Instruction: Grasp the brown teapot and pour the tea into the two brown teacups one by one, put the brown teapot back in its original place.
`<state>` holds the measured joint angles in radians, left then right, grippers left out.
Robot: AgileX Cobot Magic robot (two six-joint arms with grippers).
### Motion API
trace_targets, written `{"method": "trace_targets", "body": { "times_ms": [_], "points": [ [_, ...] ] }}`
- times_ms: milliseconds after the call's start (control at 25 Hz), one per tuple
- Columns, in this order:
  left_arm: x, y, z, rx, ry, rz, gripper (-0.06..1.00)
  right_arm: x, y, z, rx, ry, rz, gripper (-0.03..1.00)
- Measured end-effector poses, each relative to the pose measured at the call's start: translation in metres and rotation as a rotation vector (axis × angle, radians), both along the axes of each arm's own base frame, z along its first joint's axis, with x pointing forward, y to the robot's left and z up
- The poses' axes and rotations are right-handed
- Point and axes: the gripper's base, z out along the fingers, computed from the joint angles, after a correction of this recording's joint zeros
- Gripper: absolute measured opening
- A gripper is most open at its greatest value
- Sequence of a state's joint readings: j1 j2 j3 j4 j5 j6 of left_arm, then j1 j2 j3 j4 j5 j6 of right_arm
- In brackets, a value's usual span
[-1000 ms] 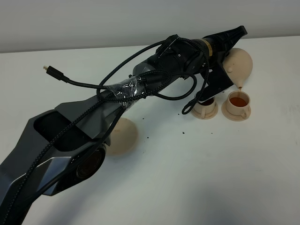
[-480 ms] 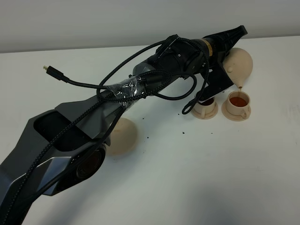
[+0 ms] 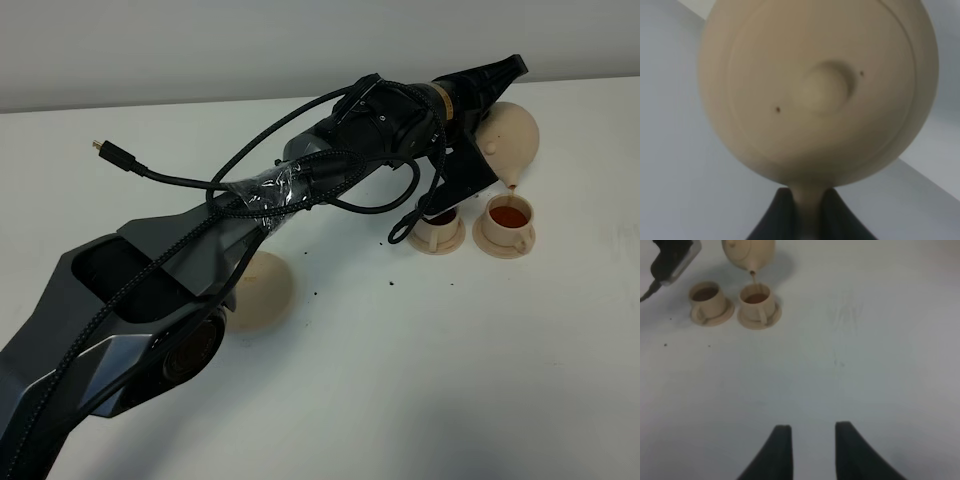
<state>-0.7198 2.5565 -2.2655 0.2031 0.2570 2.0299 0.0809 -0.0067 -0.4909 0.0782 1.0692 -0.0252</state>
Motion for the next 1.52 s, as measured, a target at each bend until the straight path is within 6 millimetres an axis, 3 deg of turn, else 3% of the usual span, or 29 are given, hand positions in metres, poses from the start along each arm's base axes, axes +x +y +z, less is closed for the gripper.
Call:
{"method": "trace_targets", "body": {
  "times_ms": [1520],
  "points": [
    [-0.0006, -0.0012, 0.0005, -0.004, -0.005, -0.003, 0.15, 0.0, 0.0, 0.0, 0.0, 0.0, 0.0, 0.24]
  ]
}}
